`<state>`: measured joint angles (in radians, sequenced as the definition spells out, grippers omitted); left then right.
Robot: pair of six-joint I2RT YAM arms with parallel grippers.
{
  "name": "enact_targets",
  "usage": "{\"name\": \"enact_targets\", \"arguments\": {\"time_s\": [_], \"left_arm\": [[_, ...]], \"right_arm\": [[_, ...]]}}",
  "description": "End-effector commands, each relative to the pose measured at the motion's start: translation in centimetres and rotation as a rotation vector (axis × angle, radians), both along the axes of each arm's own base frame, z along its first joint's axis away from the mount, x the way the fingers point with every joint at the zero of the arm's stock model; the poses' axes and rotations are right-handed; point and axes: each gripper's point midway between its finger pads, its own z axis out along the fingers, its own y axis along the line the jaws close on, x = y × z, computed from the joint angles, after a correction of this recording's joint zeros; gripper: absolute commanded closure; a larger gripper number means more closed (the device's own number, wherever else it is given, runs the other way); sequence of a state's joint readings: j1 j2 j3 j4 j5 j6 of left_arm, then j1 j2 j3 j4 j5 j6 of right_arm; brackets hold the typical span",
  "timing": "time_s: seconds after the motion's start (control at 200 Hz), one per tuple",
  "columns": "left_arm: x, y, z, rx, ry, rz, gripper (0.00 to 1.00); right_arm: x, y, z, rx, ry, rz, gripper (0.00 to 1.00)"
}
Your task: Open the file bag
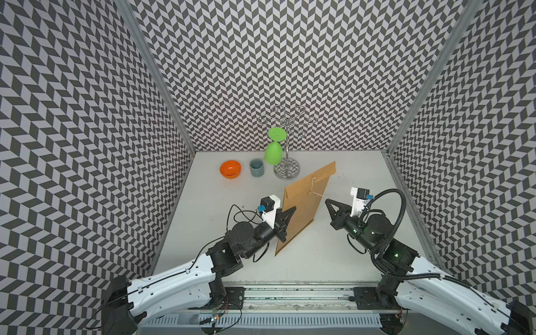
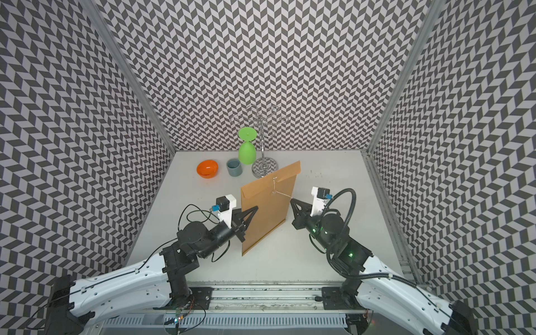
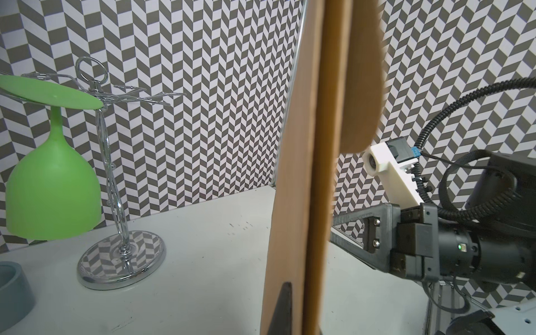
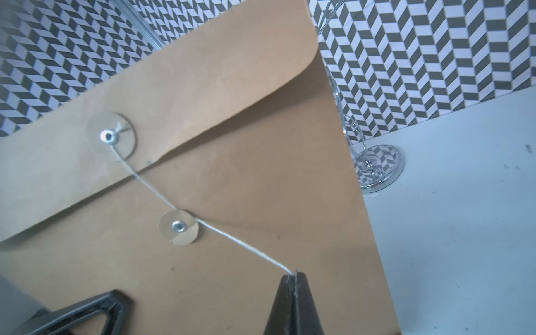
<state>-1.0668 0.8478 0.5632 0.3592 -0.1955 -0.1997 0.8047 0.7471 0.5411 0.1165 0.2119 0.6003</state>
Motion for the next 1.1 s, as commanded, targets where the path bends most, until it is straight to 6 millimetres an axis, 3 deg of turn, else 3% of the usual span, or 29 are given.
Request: {"name": "enact_targets", "arguments": {"time_s": [0.0, 0.496, 0.811, 1.096], "left_arm": [[-0.5, 0.1, 0.8, -0.030, -0.006, -0.018, 1.00], [0.1, -0.6, -2.0, 0.022, 0.071, -0.007, 1.00], [0.4, -1.2, -3.1, 0.046, 0.096, -0.002, 1.00], [0.8, -1.5, -3.6, 0.061, 0.104, 0.007, 1.00]], "right_arm": [[1.1, -1.1, 1.9, -0.042, -0.043, -0.089, 1.00], [2.0, 0.3, 7.7, -0.054, -0.186, -0.072, 1.00], [0.6, 1.6, 11.5, -0.001, -0.271, 0.036, 1.00], [-1.3, 3.4, 12.3, 0.015, -0.309, 0.176, 1.00]]}}
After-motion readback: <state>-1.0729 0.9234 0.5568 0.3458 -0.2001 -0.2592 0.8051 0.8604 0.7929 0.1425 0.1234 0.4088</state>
